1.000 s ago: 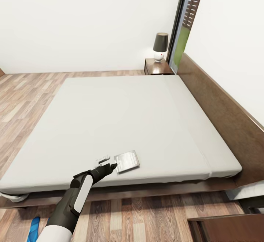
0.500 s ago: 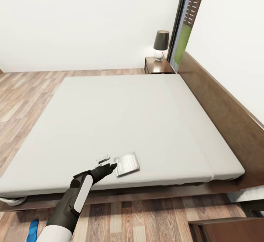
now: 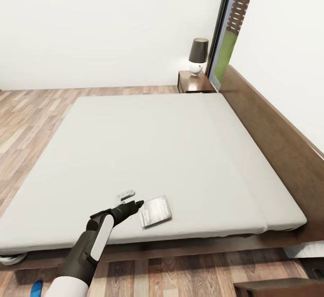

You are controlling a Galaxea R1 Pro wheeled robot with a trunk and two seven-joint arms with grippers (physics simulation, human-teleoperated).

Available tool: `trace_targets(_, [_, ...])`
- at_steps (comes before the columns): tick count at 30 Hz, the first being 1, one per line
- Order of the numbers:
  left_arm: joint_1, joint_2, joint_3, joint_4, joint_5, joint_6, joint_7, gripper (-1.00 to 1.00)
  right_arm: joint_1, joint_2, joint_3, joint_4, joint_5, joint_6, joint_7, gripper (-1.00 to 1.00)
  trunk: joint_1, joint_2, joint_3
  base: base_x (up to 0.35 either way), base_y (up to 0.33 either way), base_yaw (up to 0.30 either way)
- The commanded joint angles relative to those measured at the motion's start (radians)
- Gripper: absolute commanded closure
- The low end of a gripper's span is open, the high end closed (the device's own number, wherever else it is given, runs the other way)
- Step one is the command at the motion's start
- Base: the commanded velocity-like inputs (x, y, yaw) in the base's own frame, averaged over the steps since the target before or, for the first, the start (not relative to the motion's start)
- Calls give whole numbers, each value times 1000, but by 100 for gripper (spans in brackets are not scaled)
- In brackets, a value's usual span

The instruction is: In the bedroom, move the book from the bed onto either nightstand, and place the two sandals side by side next to the bed.

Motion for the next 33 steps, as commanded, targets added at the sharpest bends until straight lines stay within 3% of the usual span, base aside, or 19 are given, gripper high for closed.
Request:
trace_targets(1, [0,0,1,-1,7,5,3,-100,-1,0,-8,1,-1,3,5,-100,1,-2,-1,269,0,0])
trace_targets(33, [0,0,3,-1,7,5,3,-100,0,0,-8,1,-1,3,5,-100,1,-2,-1,36,-11,0])
